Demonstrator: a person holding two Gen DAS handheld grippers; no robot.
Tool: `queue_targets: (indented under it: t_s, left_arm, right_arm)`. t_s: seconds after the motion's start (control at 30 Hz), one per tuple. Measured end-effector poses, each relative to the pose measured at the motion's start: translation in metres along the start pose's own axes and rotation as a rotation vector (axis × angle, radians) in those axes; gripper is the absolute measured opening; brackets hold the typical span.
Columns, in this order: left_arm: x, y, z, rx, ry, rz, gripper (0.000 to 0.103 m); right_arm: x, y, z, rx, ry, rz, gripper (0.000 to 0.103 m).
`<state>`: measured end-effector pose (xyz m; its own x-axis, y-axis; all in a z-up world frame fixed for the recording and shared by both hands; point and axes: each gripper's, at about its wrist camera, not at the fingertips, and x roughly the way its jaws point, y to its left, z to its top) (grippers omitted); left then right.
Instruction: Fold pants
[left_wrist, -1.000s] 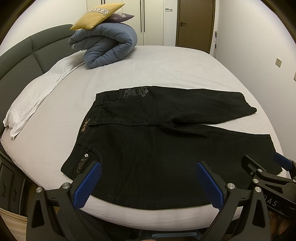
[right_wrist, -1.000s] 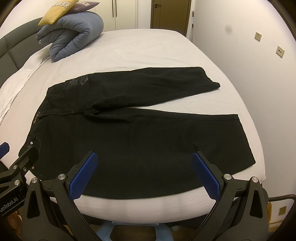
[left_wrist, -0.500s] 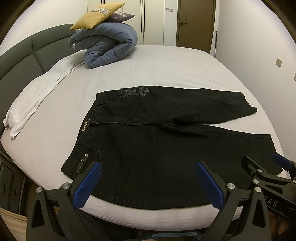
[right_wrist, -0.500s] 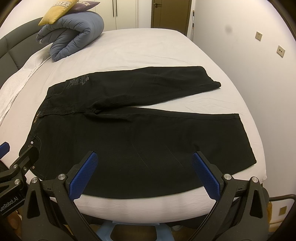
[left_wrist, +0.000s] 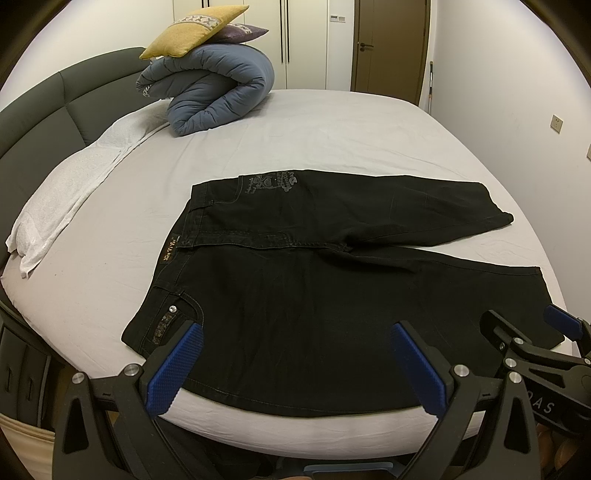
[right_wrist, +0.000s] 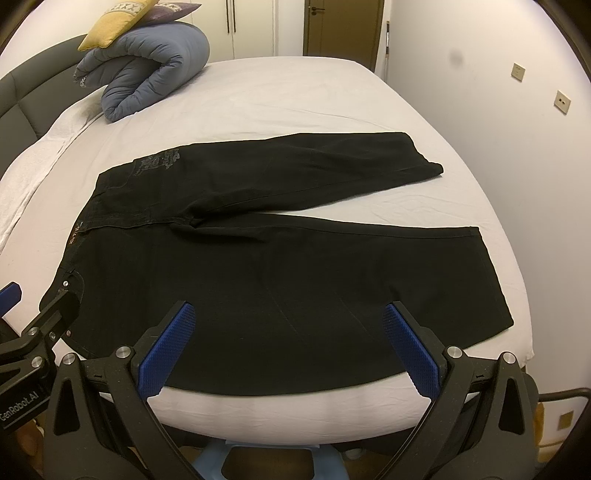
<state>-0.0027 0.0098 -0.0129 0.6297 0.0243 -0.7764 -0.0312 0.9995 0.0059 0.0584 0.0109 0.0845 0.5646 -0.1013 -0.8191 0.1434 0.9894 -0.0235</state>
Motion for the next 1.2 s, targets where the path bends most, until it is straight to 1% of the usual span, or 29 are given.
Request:
queue_targets:
  t_s: [0.27, 0.4, 0.5, 0.6, 0.63, 0.67, 0.73, 0.77, 0.83, 0.9, 0.97, 1.0, 1.03, 1.07, 1.13, 1.2]
  left_arm:
    - [0.002, 0.001, -0.002, 0.006, -0.012, 0.004, 0.103]
    - [0.011, 0.007, 0.006, 0.034, -0.016, -0.012, 0.103]
    - [0.027, 0.026, 0.024, 0.021, -0.009, -0.057, 0.103]
    - [0.050, 0.049, 0.053, 0.039, -0.018, -0.082, 0.103]
    - [0.058, 0.057, 0.064, 0.052, -0.020, -0.103, 0.103]
    - [0.066, 0.064, 0.075, 0.065, -0.020, -0.119, 0.103]
    - [0.084, 0.077, 0.099, 0.094, -0.027, -0.116, 0.103]
    - [0.095, 0.082, 0.112, 0.126, -0.007, -0.099, 0.103]
    - [0.124, 0.091, 0.141, 0.203, 0.058, -0.071, 0.103]
    - [0.149, 0.102, 0.169, 0.249, 0.056, -0.057, 0.103]
    - [0.177, 0.109, 0.196, 0.318, 0.060, -0.069, 0.103]
    - [0.194, 0.112, 0.209, 0.353, 0.081, -0.080, 0.103]
    - [0.210, 0.113, 0.219, 0.386, 0.107, -0.101, 0.103]
    - [0.231, 0.113, 0.230, 0.434, 0.137, -0.118, 0.103]
    - [0.261, 0.112, 0.240, 0.485, 0.183, -0.118, 0.103]
    - [0.297, 0.114, 0.245, 0.514, 0.268, -0.177, 0.103]
  right_arm:
    - [0.002, -0.003, 0.003, -0.001, 0.004, 0.007, 0.103]
    - [0.006, -0.003, 0.007, -0.016, -0.001, 0.022, 0.103]
    - [0.009, -0.002, 0.017, -0.056, -0.024, 0.080, 0.103]
    - [0.015, -0.004, 0.038, -0.092, -0.055, 0.156, 0.103]
    - [0.017, -0.006, 0.047, -0.106, -0.073, 0.191, 0.103]
    - [0.020, -0.006, 0.059, -0.124, -0.095, 0.225, 0.103]
    - [0.029, -0.007, 0.081, -0.169, -0.125, 0.266, 0.103]
    - [0.036, -0.007, 0.096, -0.202, -0.135, 0.295, 0.103]
    - [0.051, -0.004, 0.123, -0.270, -0.138, 0.347, 0.103]
    - [0.065, -0.001, 0.146, -0.327, -0.149, 0.394, 0.103]
    - [0.085, 0.002, 0.170, -0.397, -0.149, 0.421, 0.103]
    - [0.095, 0.003, 0.181, -0.427, -0.141, 0.428, 0.099]
    - [0.105, 0.002, 0.191, -0.458, -0.132, 0.442, 0.093]
    - [0.117, 0.002, 0.202, -0.489, -0.122, 0.466, 0.090]
    - [0.140, 0.002, 0.221, -0.525, -0.085, 0.507, 0.080]
    - [0.166, -0.004, 0.237, -0.536, -0.046, 0.544, 0.075]
